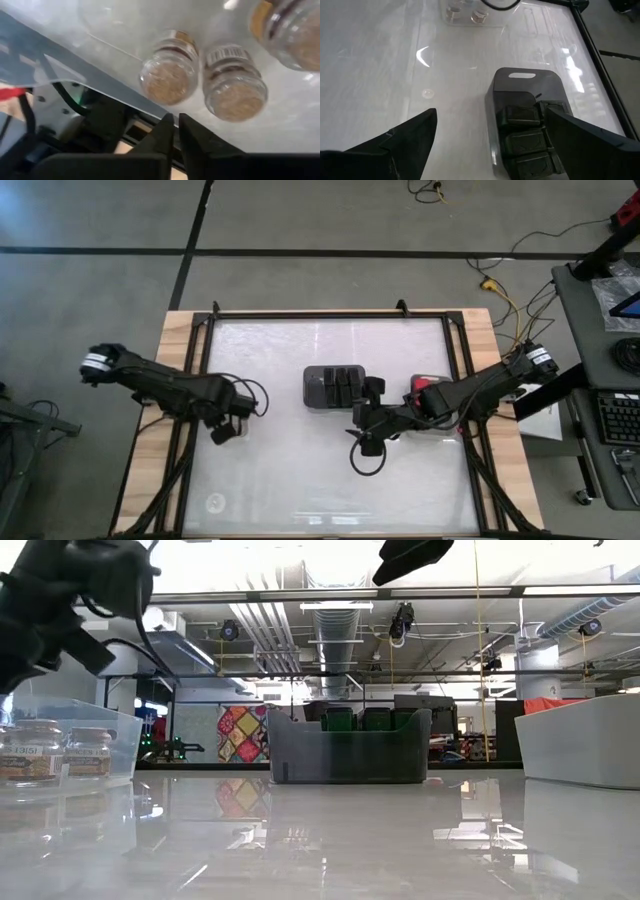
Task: Sort spices by type
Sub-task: Put the brown spice bottle into the transparent bin
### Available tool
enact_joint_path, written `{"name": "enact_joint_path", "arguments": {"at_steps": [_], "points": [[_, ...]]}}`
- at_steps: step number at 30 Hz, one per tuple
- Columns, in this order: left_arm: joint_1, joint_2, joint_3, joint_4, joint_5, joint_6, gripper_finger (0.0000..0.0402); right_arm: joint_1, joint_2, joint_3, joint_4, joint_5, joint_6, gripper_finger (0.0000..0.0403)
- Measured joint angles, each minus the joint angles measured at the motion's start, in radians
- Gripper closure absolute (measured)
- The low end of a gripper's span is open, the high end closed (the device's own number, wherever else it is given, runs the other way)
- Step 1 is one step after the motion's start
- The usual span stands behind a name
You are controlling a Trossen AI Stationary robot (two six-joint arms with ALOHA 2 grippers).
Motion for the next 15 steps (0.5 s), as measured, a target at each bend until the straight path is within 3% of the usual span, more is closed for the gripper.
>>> {"name": "enact_joint_path", "arguments": {"at_steps": [15], "points": [[0.010, 0.088, 0.000, -0.001, -0.071, 0.077, 0.0400, 0.005, 0.000, 0.000, -0.029, -0.003, 0.036, 0.0044]]}}
